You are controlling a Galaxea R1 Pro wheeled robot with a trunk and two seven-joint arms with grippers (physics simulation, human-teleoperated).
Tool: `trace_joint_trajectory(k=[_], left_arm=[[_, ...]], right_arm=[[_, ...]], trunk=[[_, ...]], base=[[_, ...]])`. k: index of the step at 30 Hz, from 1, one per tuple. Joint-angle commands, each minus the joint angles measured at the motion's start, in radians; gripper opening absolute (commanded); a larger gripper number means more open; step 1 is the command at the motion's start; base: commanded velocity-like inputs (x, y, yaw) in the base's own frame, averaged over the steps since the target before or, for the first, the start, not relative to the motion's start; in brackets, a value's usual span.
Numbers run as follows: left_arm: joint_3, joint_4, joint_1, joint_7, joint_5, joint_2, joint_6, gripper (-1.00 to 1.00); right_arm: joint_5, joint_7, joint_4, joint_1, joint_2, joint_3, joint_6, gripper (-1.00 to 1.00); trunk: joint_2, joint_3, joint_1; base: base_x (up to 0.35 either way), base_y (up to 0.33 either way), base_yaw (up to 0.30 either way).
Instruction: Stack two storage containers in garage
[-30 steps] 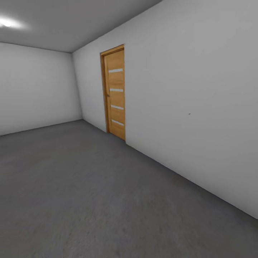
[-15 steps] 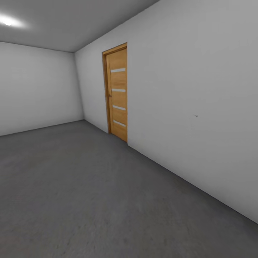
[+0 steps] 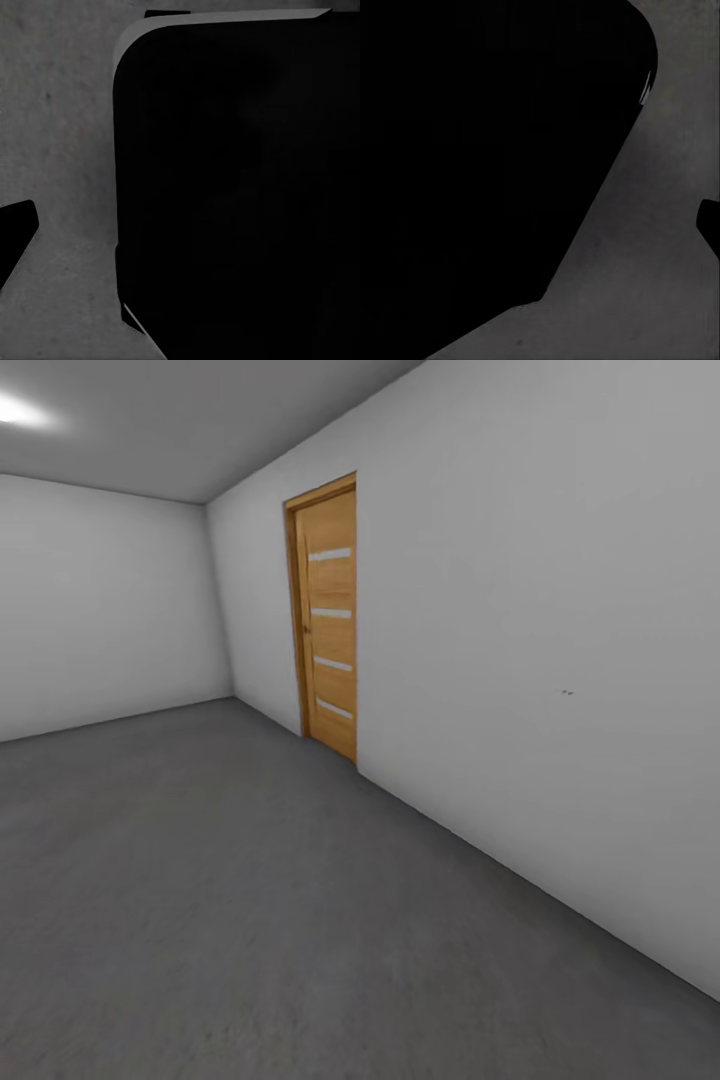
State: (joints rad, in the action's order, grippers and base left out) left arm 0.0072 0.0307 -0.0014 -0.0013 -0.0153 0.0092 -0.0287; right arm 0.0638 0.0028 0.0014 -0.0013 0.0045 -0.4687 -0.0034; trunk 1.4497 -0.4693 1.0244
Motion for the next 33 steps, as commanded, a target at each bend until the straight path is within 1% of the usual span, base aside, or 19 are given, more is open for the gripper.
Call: trace_joint_trajectory(k=[1,28,33], left_arm=[[0.000,0.000,0.000,0.000,-0.002,0.000,-0.002,1.00],[0.001,0.000,0.000,0.000,-0.005,0.001,-0.001,1.00],[0.002,0.000,0.000,0.000,-0.007,0.002,0.000,1.00]], right_arm=[[0.007,0.000,0.000,0.000,0.000,-0.007,-0.001,1.00],[0.007,-0.001,0.000,0.000,0.000,-0.007,-0.001,1.00],[0.007,-0.001,0.000,0.000,0.000,-0.007,-0.002,1.00]], trunk=[[0.000,-0.001,0.001],[0.000,-0.001,0.001],[0.000,-0.001,0.001]], base=[[0.323,0.000,0.127],[0.323,0.000,0.264],[0.323,0.000,0.120]])
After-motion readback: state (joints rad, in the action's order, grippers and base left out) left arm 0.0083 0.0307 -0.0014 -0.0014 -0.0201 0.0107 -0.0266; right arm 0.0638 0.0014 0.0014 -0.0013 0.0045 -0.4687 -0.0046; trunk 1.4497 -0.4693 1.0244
